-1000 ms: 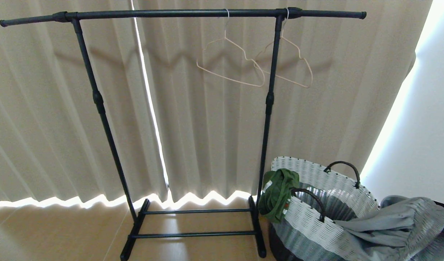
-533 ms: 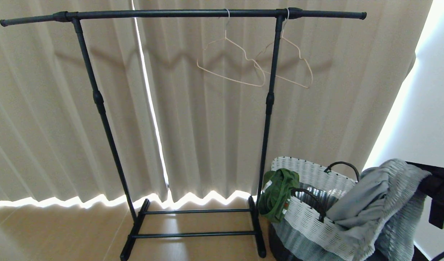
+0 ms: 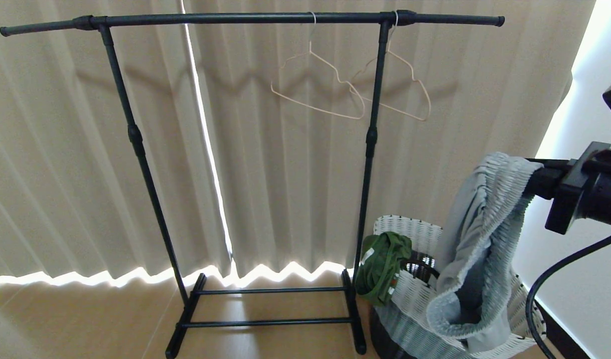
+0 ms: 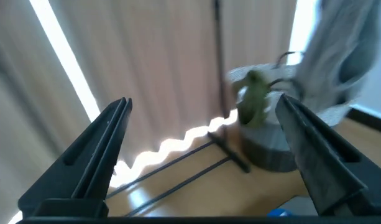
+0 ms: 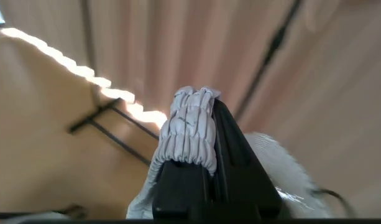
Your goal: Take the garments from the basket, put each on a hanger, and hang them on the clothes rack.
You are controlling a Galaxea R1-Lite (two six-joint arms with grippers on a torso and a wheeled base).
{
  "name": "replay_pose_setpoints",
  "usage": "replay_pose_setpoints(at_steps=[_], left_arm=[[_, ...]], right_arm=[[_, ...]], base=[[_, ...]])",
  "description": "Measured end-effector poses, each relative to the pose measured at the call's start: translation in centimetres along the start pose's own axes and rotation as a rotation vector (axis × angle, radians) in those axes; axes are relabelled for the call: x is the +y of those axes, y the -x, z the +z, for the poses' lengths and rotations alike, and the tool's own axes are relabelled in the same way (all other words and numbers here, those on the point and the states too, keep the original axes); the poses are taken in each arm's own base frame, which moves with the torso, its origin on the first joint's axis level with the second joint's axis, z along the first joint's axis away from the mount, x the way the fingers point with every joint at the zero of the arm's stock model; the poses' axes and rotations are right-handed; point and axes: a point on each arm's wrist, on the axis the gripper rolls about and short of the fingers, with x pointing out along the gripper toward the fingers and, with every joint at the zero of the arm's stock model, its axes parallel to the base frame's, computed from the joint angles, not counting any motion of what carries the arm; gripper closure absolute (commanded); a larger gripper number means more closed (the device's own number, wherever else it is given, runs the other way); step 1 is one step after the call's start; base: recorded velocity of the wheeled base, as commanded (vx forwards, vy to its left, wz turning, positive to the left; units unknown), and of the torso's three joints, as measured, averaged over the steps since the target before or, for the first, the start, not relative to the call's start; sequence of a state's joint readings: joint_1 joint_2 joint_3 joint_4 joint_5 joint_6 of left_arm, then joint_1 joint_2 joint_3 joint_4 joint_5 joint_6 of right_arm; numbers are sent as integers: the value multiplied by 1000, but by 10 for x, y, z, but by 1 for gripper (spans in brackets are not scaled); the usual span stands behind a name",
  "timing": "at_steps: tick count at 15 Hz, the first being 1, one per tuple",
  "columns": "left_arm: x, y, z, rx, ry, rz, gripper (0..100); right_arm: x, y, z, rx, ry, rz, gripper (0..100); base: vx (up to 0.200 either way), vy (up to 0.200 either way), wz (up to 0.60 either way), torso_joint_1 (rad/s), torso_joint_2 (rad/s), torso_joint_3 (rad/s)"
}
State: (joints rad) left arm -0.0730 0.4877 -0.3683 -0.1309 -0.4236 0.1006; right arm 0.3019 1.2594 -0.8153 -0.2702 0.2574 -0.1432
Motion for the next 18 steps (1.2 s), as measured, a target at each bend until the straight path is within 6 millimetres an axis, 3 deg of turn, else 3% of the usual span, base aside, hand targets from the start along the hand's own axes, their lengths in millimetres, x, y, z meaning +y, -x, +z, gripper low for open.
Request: replay_pose_setpoints(at_steps=[3, 5, 8, 10, 14, 18], left_arm=[[14, -53, 26, 27, 50, -150, 0], [6, -96, 33, 84, 86, -273, 0], [-32, -156, 31, 164, 148, -402, 0], [-71, -189, 20, 214, 179, -478, 0], [-139, -239, -5, 290, 250, -579, 0], [-173, -276, -30, 342, 316, -561, 0]], right_arm=[[10, -12, 12, -21, -95, 64, 100], [17, -16, 17, -40, -112, 103, 100], [26, -17, 28, -123, -112, 146, 100], [30, -17, 30, -133, -112, 165, 100], [39, -4, 34, -159, -104, 207, 100], [42, 11, 35, -184, -100, 215, 100]], base=[[0, 0, 0, 0, 0, 0], [0, 0, 0, 0, 0, 0], [0, 0, 0, 0, 0, 0], [0, 0, 0, 0, 0, 0], [0, 0, 0, 0, 0, 0], [0, 0, 0, 0, 0, 0]])
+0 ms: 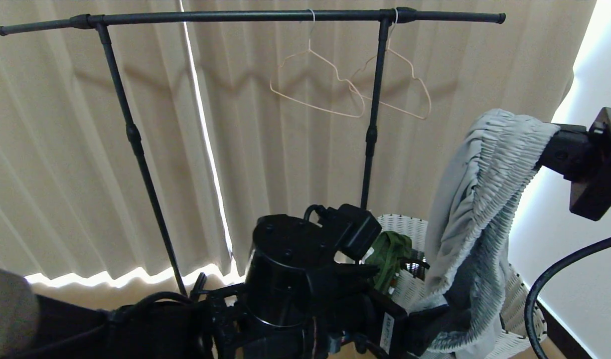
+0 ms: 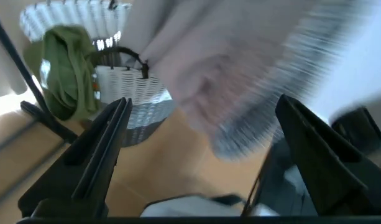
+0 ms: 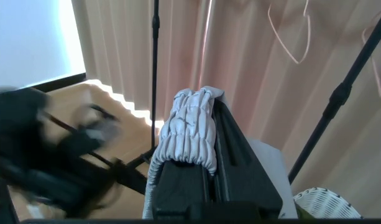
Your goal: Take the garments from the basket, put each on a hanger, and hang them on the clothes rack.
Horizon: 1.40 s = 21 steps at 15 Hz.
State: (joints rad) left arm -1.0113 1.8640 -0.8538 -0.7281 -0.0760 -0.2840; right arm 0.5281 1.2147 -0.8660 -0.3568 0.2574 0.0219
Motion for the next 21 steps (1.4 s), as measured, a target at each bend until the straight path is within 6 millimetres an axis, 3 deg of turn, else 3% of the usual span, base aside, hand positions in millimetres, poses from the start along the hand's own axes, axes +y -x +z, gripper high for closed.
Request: replay_pose_setpoints(at_steps=[3, 7, 8, 13, 16, 18, 21], left_arm=[[4, -20, -13, 27, 45, 19, 0], [12, -30, -28, 64, 62, 53, 0], [14, -31, -31, 62, 63, 64, 100], [18, -33, -37, 55, 61, 97, 100], [26, -22, -33, 5, 34, 161, 100], [38, 0, -20, -40, 14, 200, 100], [55, 55, 19, -123, 14, 243, 100]], right_arm=[[2, 5, 1, -11, 3, 1, 100], [2, 8, 2, -20, 7, 1, 100], [2, 8, 3, -20, 7, 1, 100], [2, 7, 4, -23, 8, -4, 100], [0, 3, 2, -14, 7, -13, 100], [-2, -3, 0, -4, 6, -17, 100], [-6, -17, -1, -1, 7, -17, 100]], base=[[0, 0, 0, 0, 0, 0], [0, 0, 0, 0, 0, 0], [0, 0, 0, 0, 0, 0], [0, 0, 0, 0, 0, 0], [0, 0, 0, 0, 0, 0], [0, 0, 0, 0, 0, 0], [0, 0, 0, 0, 0, 0]])
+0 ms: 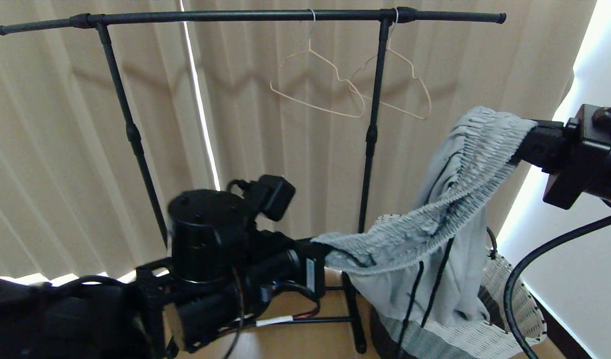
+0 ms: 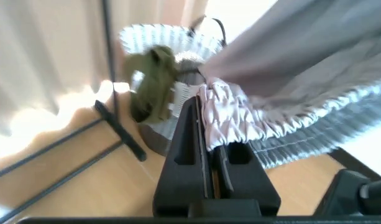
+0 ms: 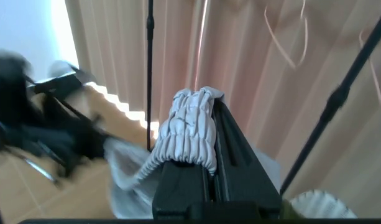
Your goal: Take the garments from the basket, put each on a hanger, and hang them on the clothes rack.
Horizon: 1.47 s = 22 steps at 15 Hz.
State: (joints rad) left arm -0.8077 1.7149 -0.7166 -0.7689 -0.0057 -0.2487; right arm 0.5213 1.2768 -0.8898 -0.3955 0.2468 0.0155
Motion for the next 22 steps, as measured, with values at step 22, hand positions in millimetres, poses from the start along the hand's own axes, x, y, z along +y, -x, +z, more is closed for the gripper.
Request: replay_pose_setpoints(at_steps=[22], left_arm=[[27, 127, 130, -48, -135, 55, 100]], right_arm=[[-43, -38, 1, -37, 16, -132, 100]], base=[[0, 0, 0, 0, 0, 0]])
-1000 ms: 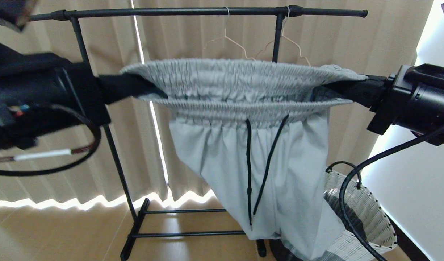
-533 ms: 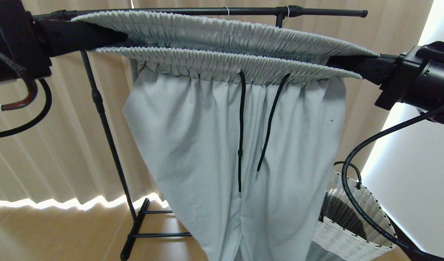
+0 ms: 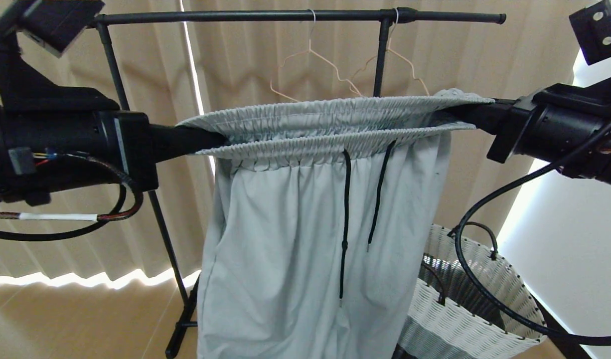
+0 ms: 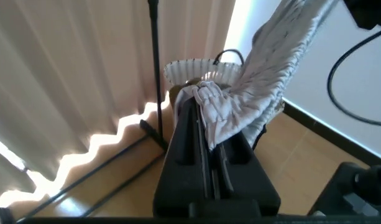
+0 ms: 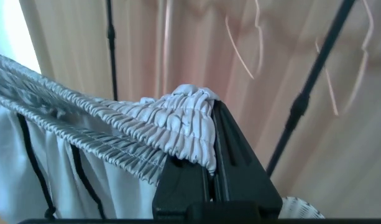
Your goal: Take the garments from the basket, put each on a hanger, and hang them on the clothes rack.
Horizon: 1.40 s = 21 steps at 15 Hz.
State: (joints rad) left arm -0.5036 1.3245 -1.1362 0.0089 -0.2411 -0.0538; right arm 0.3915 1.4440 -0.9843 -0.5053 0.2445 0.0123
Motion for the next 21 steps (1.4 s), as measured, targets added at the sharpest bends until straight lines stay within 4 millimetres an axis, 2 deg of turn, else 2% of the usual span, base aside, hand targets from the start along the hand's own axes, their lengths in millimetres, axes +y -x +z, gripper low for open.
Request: replay_pose_setpoints(at_steps=[6, 10, 14, 18, 21], left_arm=[[4, -23, 2, -36, -12, 35, 100], [9, -40, 9, -54, -21, 44, 100], [13, -57, 12, -47, -19, 43, 100], [16, -71, 11, -30, -15, 43, 100], [17, -76, 9, -19, -12, 44, 100]], right_arm=[[-13, 3, -12, 40, -9, -53, 100], [-13, 17, -14, 48, -10, -77, 100], [-1, 44, -14, 48, -10, -51, 100], [27, 72, -23, 148, -41, 136, 100], [31, 80, -21, 129, -28, 157, 100]], base=[[0, 0, 0, 0, 0, 0], [0, 0, 0, 0, 0, 0], [0, 0, 0, 0, 0, 0], [0, 0, 0, 0, 0, 0], [0, 0, 0, 0, 0, 0]])
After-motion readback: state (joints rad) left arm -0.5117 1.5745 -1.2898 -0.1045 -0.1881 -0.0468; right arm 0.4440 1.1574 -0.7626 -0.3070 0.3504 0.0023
